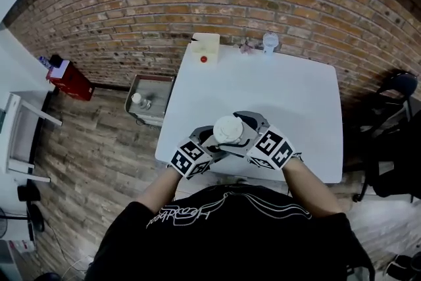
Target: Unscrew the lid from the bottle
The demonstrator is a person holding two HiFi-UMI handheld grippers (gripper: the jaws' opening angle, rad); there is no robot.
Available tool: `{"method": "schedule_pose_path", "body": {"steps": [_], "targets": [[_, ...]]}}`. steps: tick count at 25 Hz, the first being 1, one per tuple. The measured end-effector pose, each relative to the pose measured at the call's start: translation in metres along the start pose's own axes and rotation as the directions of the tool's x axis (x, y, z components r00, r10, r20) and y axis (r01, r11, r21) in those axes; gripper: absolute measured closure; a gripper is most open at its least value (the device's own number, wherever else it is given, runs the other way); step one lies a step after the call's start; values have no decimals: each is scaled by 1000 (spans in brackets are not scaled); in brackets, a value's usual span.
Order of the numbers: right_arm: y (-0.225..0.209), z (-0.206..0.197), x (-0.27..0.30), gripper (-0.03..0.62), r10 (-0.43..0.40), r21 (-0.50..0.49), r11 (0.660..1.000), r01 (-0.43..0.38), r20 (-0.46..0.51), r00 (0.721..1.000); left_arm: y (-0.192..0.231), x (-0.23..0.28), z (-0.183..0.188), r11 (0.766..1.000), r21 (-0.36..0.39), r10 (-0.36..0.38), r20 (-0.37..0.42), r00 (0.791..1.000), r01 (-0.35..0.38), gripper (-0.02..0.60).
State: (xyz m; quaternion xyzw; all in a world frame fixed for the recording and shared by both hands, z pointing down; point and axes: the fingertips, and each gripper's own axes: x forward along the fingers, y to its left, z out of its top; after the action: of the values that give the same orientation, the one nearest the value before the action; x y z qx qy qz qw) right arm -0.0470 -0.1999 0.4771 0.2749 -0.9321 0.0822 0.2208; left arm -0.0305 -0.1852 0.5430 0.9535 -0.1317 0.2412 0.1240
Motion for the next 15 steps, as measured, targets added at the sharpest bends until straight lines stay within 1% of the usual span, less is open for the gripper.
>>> {"method": "schedule_pose_path", "body": {"steps": [3,11,15], "targets": [[1,0,-1,172,-19,5,1000,19,5,1000,-1,1,0,1000,-1,6,0,1000,-6,224],[2,1,-2,174,-30,2,1000,30,11,999,-2,0,-1,1000,-1,-3,-13,1000,3,224],[0,7,-5,174,-28,59,998,25,53,998,-2,1,-2,1000,-15,-9,-21,1000,9,224]]}}
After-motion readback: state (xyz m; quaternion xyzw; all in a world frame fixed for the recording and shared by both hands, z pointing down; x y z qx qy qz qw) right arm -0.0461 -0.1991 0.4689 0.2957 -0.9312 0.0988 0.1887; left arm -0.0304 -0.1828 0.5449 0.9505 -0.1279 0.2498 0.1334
